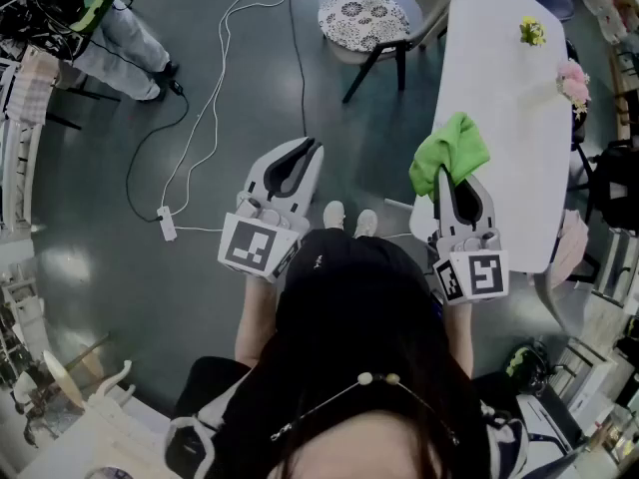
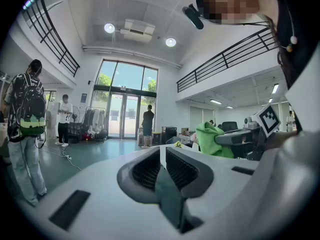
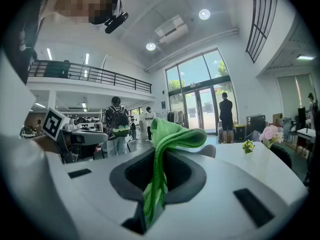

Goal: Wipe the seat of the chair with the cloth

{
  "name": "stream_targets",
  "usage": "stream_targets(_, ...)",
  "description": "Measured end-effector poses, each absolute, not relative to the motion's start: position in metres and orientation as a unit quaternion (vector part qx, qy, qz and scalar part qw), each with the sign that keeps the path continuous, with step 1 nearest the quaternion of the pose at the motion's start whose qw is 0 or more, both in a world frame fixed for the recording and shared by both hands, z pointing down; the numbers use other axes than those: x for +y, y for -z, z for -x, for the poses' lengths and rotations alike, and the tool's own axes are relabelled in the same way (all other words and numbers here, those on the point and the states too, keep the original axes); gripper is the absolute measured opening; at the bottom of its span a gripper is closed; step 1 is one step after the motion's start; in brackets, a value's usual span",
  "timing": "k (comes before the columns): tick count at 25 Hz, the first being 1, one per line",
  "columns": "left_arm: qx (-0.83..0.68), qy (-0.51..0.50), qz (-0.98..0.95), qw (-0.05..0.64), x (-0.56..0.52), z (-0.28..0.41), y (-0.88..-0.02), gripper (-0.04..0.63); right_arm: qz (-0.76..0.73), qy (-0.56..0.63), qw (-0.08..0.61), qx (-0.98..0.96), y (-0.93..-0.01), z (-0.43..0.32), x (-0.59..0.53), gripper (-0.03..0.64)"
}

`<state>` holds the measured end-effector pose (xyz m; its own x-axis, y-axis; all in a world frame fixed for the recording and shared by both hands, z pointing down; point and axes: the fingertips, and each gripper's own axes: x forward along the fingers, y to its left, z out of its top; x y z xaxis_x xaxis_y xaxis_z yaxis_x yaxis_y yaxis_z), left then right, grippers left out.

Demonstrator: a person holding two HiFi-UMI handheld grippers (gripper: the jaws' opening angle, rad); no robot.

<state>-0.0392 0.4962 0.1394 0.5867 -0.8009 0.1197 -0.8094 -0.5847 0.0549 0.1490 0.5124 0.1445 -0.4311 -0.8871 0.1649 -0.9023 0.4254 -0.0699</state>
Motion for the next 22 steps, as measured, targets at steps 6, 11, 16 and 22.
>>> stream_targets(6, -0.452, -0.042, -0.889, 0.053, 0.498, 0.041, -0.139, 0.038, -0.531, -0.075, 0.049, -0.843, -0.144, -0.148, 0.513, 0.041)
stream_targets(11, -0.45, -0.043, -0.89, 0.052, 0.498, 0.044, -0.138, 0.038, -0.533, -0.078, 0.045, -0.841, -0.143, -0.145, 0.514, 0.041)
stream_targets(16, -0.443, -0.046, -0.894, 0.049, 0.496, 0.053, -0.139, 0.038, -0.536, -0.094, 0.031, -0.839, -0.147, -0.136, 0.51, 0.041)
stream_targets(22, -0.443, -0.049, -0.894, 0.048, 0.487, 0.074, -0.144, 0.038, -0.533, -0.079, 0.035, -0.842, -0.147, -0.111, 0.496, 0.041)
